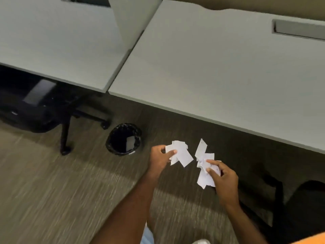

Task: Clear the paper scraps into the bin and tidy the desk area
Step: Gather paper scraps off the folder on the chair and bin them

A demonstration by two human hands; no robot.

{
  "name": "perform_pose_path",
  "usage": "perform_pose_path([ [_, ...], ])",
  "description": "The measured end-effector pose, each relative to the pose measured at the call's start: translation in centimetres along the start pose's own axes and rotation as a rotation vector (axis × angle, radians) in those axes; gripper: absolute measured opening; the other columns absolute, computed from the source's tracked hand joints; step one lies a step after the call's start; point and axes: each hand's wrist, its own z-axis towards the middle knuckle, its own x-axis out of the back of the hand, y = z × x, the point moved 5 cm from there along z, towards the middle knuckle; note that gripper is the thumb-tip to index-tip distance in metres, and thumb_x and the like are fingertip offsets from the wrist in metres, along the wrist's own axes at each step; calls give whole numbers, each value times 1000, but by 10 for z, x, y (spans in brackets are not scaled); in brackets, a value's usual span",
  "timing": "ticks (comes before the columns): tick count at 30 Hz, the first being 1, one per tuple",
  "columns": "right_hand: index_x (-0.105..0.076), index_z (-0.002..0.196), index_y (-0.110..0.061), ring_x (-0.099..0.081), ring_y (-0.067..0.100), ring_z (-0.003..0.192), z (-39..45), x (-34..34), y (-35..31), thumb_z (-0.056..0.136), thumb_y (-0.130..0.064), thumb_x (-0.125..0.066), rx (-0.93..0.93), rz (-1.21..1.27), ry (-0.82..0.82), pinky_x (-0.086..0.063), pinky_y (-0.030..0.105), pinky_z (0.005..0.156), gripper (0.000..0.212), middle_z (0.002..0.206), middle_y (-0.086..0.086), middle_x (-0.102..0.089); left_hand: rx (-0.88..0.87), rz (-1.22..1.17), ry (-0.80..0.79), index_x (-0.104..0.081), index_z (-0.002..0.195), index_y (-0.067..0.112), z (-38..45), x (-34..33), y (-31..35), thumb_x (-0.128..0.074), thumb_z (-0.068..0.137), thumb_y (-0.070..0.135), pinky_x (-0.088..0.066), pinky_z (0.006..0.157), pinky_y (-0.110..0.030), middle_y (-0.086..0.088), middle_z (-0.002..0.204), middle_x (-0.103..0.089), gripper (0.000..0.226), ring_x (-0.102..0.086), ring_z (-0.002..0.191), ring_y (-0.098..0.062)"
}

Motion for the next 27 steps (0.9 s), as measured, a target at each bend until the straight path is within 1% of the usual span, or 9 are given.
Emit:
perform_pose_path([
  [3, -75, 104, -25, -68, 9, 99, 11, -77, -23, 87, -17, -77, -5, -62, -128, -55, 13, 74, 19, 111, -11, -73, -2, 38, 115, -70, 77, 8, 22, 78, -9, -81, 79, 1, -58, 56, -30, -12, 79, -73, 12, -69, 68, -22],
  [6, -75, 102, -24, -69, 8, 93, 23, -156, -44, 86, -16, -77, -2, -96, -259, -54, 11, 68, 18, 107, -11, -73, 26, 95, 239, -74, 83, 0, 48, 154, -23, -82, 79, 5, -61, 65, -42, -17, 82, -75, 11, -71, 72, -28],
  [8, -76, 100, -20, -70, 10, 93, 33, -212, -55, 85, -11, -78, 21, -133, -342, -60, 22, 76, 18, 105, -8, -75, 45, 156, 280, -73, 82, -5, 70, 197, -34, -82, 79, 8, -59, 67, -49, -23, 80, -74, 15, -71, 71, -31],
  [10, -76, 100, -17, -70, 10, 95, 45, -265, -62, 84, -8, -77, 34, -187, -410, -60, 29, 84, 18, 106, -5, -76, 40, 228, 303, -71, 70, 6, 93, 232, -45, -82, 79, 10, -56, 57, -42, -13, 67, -71, 14, -67, 59, -24],
  [12, -77, 100, -16, -70, 11, 94, 58, -314, -66, 84, -8, -74, 44, -221, -446, -59, 29, 83, 18, 106, -2, -76, 12, 297, 341, -63, 58, 21, 119, 261, -53, -84, 77, 14, -44, 49, -26, 5, 55, -63, 29, -58, 48, -9],
  [14, -77, 97, -18, -70, 13, 92, 73, -355, -68, 83, -9, -72, 31, -252, -463, -59, 30, 83, 18, 103, 0, -77, 18, 364, 379, -61, 57, 20, 143, 283, -61, -85, 75, 21, -40, 47, -24, 8, 54, -62, 30, -56, 49, -6],
  [17, -77, 98, -21, -71, 17, 93, 94, -403, -65, 81, -10, -72, 0, -320, -465, -59, 29, 81, 20, 104, 0, -77, 23, 469, 385, -74, 74, 11, 175, 307, -72, -84, 74, 28, -49, 59, -34, -8, 68, -72, 20, -67, 65, -25],
  [20, -77, 102, -23, -72, 21, 94, 110, -436, -58, 81, -12, -71, -40, -359, -461, -62, 33, 77, 24, 106, 2, -77, 35, 523, 369, -78, 89, 12, 200, 323, -86, -84, 75, 32, -53, 68, -33, -8, 82, -76, 25, -70, 77, -27],
  [27, -66, 127, -11, -59, 37, 123, 140, -498, -37, 96, -11, -57, -105, -365, -614, -51, 52, 101, 32, 134, 15, -62, 7, 528, 221, -68, 114, 14, 235, 319, -113, -80, 81, 34, -50, 79, -31, -8, 105, -74, 41, -69, 98, -28],
])
